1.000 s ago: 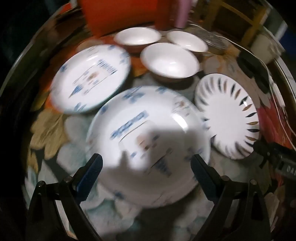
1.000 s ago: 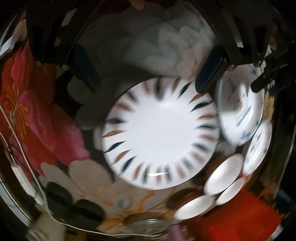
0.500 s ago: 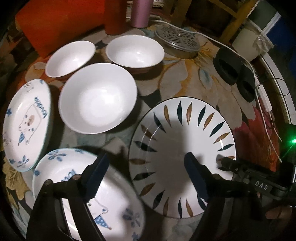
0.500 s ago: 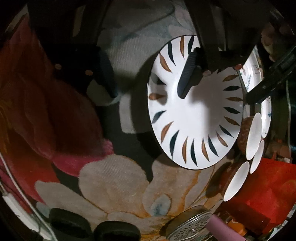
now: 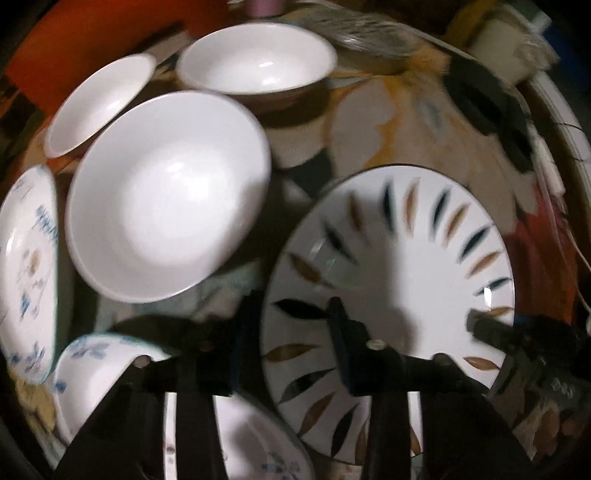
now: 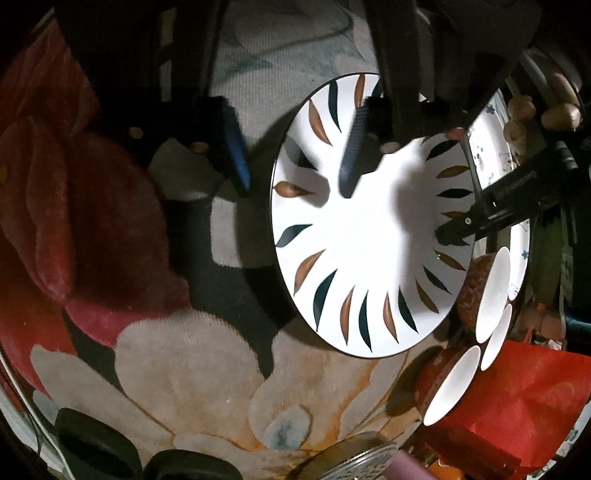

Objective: Organize plates and bowls
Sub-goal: 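Carry the leaf-pattern plate with both grippers toward the power strip and lower it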

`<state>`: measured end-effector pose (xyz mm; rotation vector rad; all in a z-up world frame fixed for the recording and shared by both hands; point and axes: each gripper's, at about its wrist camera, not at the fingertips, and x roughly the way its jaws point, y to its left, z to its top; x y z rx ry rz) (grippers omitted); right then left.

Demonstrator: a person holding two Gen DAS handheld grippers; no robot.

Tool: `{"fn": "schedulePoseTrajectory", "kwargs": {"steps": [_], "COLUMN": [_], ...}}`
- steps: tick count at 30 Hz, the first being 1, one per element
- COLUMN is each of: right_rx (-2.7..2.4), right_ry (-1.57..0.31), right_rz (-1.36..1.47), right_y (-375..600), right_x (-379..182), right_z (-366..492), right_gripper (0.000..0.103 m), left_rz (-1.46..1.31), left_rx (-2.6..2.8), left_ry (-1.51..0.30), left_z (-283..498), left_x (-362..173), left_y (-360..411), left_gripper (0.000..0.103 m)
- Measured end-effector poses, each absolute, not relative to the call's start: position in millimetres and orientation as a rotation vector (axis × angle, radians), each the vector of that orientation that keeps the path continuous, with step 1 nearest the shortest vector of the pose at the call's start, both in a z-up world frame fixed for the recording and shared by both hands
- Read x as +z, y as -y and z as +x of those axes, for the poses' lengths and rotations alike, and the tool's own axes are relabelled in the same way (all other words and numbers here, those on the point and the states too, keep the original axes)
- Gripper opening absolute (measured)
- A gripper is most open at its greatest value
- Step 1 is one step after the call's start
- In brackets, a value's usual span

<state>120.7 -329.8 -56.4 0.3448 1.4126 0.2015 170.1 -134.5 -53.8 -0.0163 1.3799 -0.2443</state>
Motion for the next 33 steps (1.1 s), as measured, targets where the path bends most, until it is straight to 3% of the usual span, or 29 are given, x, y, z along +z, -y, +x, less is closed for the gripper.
{"fn": "schedulePoseTrajectory", "kwargs": {"steps": [1, 3, 4, 7, 12, 20, 33], "right_rx": [0.203, 0.204, 0.203, 0.199, 0.209, 0.211, 0.165], "right_ry": [-1.410, -1.419, -1.423, -1.415, -1.403, -1.382, -1.330], "right_rz": [0.337, 0.323, 0.311, 0.308, 0.322, 0.330, 0.389], "right_y": [329.3, 327.8, 326.8, 326.5, 329.2, 341.7, 388.1], "right_x": [-56.0, -56.9, -57.3, -57.0, -54.9, -47.5, -28.8], "right_z": [121.5, 122.7, 122.2, 121.0, 119.7, 113.8, 95.3], "right_gripper": [0.040, 0.023, 0.023, 0.022, 0.017, 0.015, 0.015], "left_rz": [-0.016, -0.021, -0.024, -0.046, -0.070, -0.034, -0.022], "left_rx": [-0.245, -0.237, -0.234, -0.208, -0.179, -0.234, -0.320], "left_ry": [-1.374, -1.383, -1.382, -1.386, -1.352, -1.351, -1.278], "left_z": [170.0, 170.4, 171.0, 171.9, 169.0, 157.3, 145.7], "left_x": [-53.2, -52.4, -51.7, -49.3, -43.0, -38.3, -13.2], "left_y": [134.3, 133.3, 132.9, 132.4, 126.4, 133.3, 180.0], "left_gripper": [0.039, 0.039, 0.039, 0.036, 0.020, 0.015, 0.015]}}
